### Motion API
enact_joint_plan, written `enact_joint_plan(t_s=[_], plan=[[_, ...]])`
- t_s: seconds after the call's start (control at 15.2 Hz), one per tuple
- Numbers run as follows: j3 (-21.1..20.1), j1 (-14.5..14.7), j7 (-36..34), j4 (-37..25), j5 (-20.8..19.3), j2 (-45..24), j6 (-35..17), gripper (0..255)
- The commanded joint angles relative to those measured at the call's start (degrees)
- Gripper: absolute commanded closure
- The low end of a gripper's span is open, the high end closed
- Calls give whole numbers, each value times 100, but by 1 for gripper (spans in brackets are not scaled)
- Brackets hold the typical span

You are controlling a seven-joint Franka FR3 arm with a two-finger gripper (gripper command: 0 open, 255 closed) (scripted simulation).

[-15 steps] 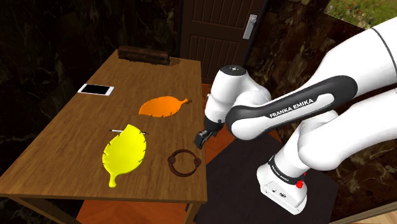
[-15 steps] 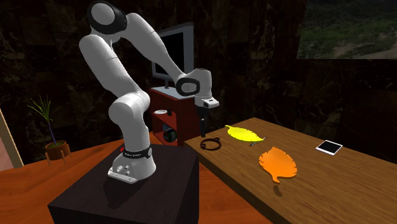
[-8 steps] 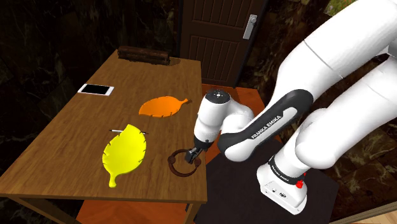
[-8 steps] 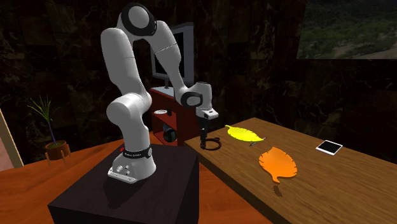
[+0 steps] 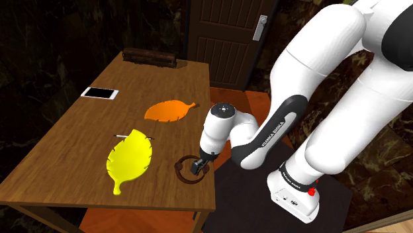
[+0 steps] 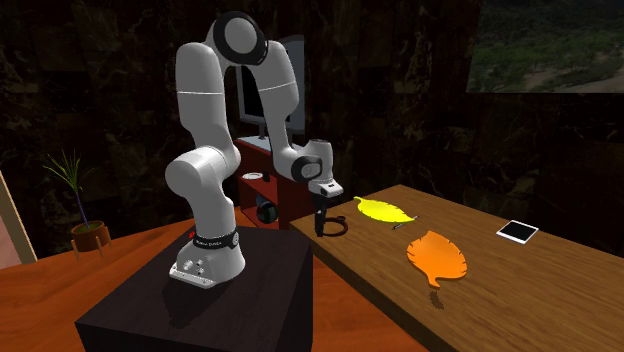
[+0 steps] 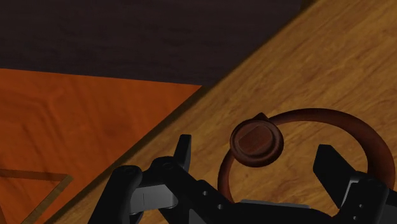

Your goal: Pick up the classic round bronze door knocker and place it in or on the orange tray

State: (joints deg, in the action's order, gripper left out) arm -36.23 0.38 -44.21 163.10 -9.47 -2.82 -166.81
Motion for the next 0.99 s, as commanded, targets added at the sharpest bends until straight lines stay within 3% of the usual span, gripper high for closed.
enact_joint_plan(t_s=[0.0, 0.33, 0.4, 0.92], plan=[[28, 10, -66, -10, -92, -35, -19, 0], [28, 10, -63, -10, -89, -34, -18, 0], [28, 10, -63, -10, -89, -34, -18, 255], [28, 10, -63, -10, -88, -34, -18, 255]])
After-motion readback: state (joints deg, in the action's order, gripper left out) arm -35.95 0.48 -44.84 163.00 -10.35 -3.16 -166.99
